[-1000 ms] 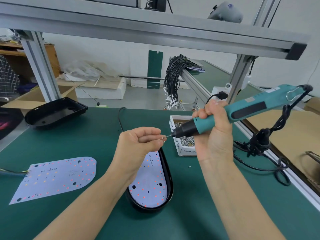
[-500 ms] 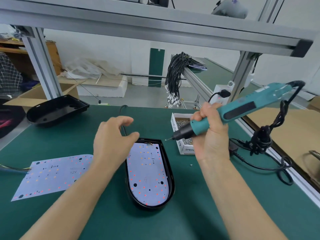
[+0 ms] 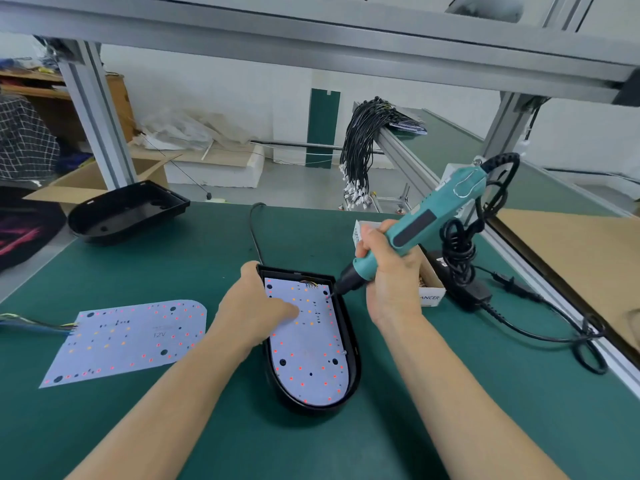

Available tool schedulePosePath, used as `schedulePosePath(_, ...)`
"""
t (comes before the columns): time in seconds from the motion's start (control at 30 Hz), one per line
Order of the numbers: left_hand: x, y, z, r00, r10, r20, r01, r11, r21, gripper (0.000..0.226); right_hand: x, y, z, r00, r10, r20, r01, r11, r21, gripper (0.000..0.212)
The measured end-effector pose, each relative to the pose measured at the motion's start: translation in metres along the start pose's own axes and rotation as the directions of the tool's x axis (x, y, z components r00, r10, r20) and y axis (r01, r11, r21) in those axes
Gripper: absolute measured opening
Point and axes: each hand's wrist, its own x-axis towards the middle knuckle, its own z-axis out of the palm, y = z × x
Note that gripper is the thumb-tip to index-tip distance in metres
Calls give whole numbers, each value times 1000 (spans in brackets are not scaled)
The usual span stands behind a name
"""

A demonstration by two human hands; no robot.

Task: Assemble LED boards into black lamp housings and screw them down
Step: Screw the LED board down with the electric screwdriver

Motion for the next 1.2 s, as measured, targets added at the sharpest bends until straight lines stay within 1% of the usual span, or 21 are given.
schedulePosePath(0.2,6,-1,3,1000,-4,25,4,1000,-3,64,-2,5,-3,999,10,50,-7,998,-56,26)
schedulePosePath(0.4,5,-1,2,1000,-4,22,4,1000,2,53,4,-4,-3,978,76,194,-61,995,-81,21)
schedulePosePath(0.5,4,1,3,1000,-11,29,10,1000,12,52,8,-12,2,962,93,256,-81,995,-55,33)
schedulePosePath(0.57,5,1,3,999,-14,29,13,1000,20,51,13,-22,3,943,111,313,-111,994,-17,56)
schedulePosePath(0.6,5,2,3,1000,-16,23,15,1000,23,50,15,-24,2,937,112,331,-112,994,-18,59)
schedulePosePath(0.63,5,2,3,1000,-16,21,16,1000,19,50,17,-26,1,936,104,335,-101,995,-27,55)
schedulePosePath(0.7,4,-1,3,999,-19,32,20,999,-33,52,16,-27,-4,947,80,311,-72,997,-36,37)
schedulePosePath(0.73,4,-3,3,999,-21,45,24,997,-80,51,16,-28,-7,959,68,276,-66,998,-16,33)
schedulePosePath(0.77,3,-7,2,998,-24,57,32,990,-138,50,16,-30,-11,969,56,239,-66,997,34,36)
schedulePosePath(0.8,2,-10,1,998,-29,62,40,979,-200,51,17,-33,-16,979,44,199,-68,991,114,43)
schedulePosePath(0.83,-1,-13,0,998,-35,59,49,965,-258,55,19,-37,-22,988,34,152,-65,977,203,54)
schedulePosePath(0.87,-2,-14,-1,999,-32,27,38,963,-267,62,22,-43,-30,994,29,101,-57,957,283,62)
schedulePosePath(0.9,-3,-14,-2,999,-4,-41,-5,980,-200,71,25,-50,-37,998,24,51,-40,939,342,67)
schedulePosePath(0.93,-3,-13,-3,990,53,-133,-64,994,-86,77,28,-56,-45,1000,20,3,-20,926,378,68)
schedulePosePath(0.97,-2,-8,-5,962,147,-230,-146,989,21,77,31,-61,-53,999,21,-37,-5,918,396,67)
schedulePosePath(1.0,-2,0,-5,916,260,-306,-241,965,102,71,33,-66,-59,997,30,-70,0,915,404,64)
schedulePosePath(1.03,-1,12,-4,867,370,-333,-337,929,153,60,34,-69,-66,995,45,-94,-2,911,412,59)
schedulePosePath(1.07,0,25,0,833,462,-305,-422,887,190,47,35,-72,-71,992,61,-113,-8,908,419,55)
schedulePosePath(1.13,7,54,18,795,591,-135,-543,794,274,22,34,-78,-76,987,91,-131,-28,906,423,54)
schedulePosePath(1.17,13,67,31,779,627,-26,-583,739,338,16,32,-80,-77,986,105,-128,-42,907,419,54)
schedulePosePath(1.2,20,79,45,764,640,80,-610,678,411,15,30,-82,-77,986,117,-119,-59,911,409,55)
